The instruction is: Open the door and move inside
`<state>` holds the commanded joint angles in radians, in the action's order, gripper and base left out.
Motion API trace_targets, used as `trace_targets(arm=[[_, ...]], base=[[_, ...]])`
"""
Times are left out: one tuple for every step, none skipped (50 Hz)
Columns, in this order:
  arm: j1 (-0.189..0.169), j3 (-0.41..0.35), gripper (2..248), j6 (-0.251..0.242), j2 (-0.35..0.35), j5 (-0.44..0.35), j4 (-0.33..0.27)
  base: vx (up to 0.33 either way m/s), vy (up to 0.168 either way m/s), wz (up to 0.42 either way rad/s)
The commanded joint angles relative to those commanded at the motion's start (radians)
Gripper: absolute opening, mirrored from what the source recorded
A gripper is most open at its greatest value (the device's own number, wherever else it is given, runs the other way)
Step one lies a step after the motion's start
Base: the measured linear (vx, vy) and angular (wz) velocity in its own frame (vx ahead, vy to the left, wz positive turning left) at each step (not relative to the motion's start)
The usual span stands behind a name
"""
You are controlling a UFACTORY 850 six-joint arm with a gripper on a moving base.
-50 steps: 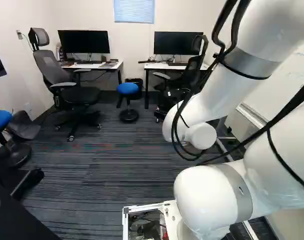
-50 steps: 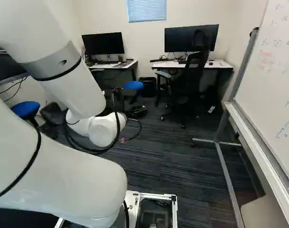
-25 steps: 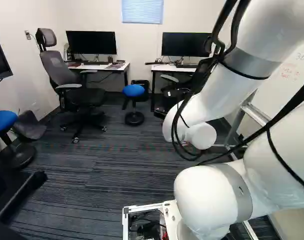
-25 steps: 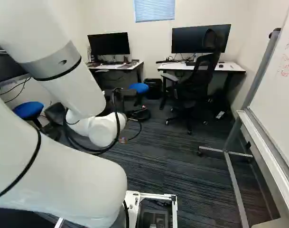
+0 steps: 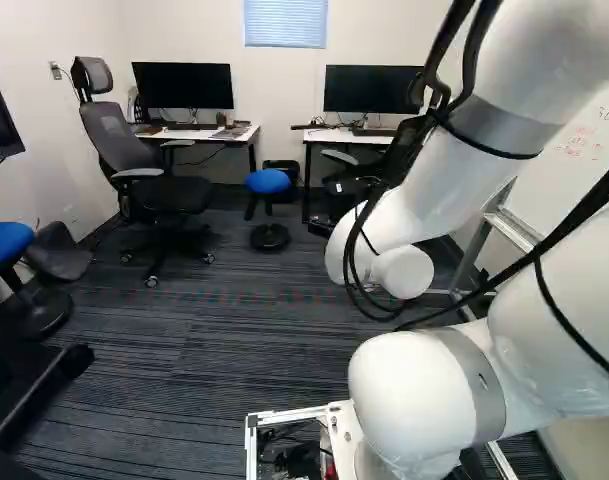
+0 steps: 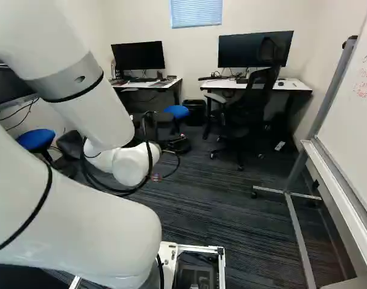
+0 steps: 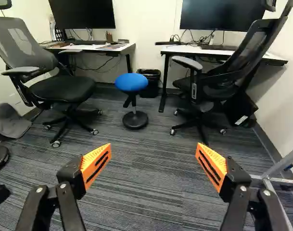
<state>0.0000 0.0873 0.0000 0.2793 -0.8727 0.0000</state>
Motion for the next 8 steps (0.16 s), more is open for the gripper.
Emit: trace_targets(arm=[[0.0, 0.0, 247, 0.0, 0.0, 0.0, 0.0], [0.0, 0.0, 247, 0.0, 0.0, 0.0, 0.0], [0.0, 0.0, 247, 0.0, 0.0, 0.0, 0.0], [0.0, 0.0, 247, 0.0, 0.0, 0.0, 0.0], [0.0, 0.0, 247, 0.0, 0.0, 0.0, 0.0], [0.0, 0.0, 247, 0.0, 0.0, 0.0, 0.0], [0.0, 0.0, 247, 0.0, 0.0, 0.0, 0.0], [0.0, 0.0, 247, 0.0, 0.0, 0.0, 0.0]], base=[[0.0, 0.0, 0.0], [0.0, 0.0, 0.0], [0.0, 0.0, 0.0], [0.0, 0.0, 0.0], [0.0, 0.0, 0.0], [0.0, 0.0, 0.0], [0.0, 0.0, 0.0], [0.0, 0.0, 0.0]])
